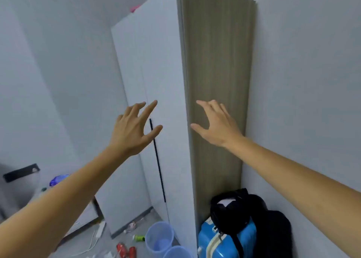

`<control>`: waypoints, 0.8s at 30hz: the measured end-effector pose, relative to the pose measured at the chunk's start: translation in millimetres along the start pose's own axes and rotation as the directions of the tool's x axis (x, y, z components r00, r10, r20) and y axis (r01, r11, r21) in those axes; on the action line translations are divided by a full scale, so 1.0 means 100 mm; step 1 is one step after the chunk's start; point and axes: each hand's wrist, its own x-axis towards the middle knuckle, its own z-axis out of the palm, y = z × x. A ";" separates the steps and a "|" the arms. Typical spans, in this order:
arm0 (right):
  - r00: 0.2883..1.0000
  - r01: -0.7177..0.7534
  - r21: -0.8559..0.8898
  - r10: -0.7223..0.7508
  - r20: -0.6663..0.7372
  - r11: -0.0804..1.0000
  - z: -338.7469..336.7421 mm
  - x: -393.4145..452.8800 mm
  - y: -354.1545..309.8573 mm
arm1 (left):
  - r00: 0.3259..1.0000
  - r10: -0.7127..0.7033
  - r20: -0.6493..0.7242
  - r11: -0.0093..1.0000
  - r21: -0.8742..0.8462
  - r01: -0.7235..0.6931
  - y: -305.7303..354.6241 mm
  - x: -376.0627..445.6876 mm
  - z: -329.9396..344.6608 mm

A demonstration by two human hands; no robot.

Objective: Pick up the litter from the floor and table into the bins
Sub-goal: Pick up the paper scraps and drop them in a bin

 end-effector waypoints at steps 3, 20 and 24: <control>0.990 0.136 0.109 -0.141 0.032 0.985 0.38 0.19 -0.67 | 0.995 -0.099 -0.023 0.993 0.063 0.100 -0.62 -0.31 -0.14; 0.908 0.358 0.290 -0.403 0.113 0.888 2.20 0.74 -3.29 | 0.888 -0.457 -0.039 0.875 0.156 0.458 -3.17 -1.90 -0.58; 0.889 0.387 0.309 -0.440 0.126 0.869 2.46 0.74 -3.49 | 0.874 -0.483 -0.050 0.861 0.155 0.485 -3.33 -2.05 -0.52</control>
